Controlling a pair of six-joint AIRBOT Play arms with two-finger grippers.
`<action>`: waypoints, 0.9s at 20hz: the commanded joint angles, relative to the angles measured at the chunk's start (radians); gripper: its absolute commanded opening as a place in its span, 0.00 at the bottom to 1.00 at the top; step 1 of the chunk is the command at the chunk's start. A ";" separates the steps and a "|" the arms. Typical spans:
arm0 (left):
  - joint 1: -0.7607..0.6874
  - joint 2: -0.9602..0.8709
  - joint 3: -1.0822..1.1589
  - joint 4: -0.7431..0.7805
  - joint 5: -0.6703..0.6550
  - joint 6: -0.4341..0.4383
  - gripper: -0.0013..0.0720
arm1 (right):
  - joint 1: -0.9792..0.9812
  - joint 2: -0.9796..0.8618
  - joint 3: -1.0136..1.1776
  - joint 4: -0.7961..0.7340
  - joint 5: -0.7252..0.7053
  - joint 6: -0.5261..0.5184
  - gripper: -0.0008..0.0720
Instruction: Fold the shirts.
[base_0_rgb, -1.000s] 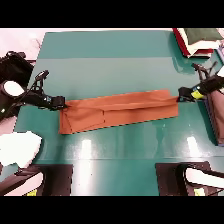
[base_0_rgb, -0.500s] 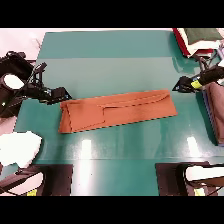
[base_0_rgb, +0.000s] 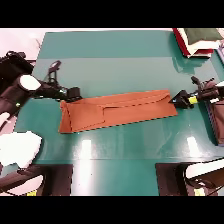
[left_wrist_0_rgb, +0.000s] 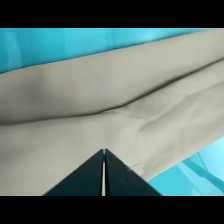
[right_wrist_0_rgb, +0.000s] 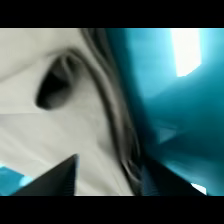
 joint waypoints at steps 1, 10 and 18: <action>-0.132 -0.076 0.014 -0.038 0.121 -0.022 0.06 | 0.052 -0.042 -0.020 0.077 -0.045 -0.061 0.34; -0.344 -0.509 0.377 -0.093 0.147 -0.021 0.06 | 0.187 0.269 0.187 0.094 0.047 -0.008 0.03; -0.368 -0.629 0.445 -0.126 0.157 -0.031 0.06 | 0.441 0.404 0.388 0.094 0.046 0.152 0.03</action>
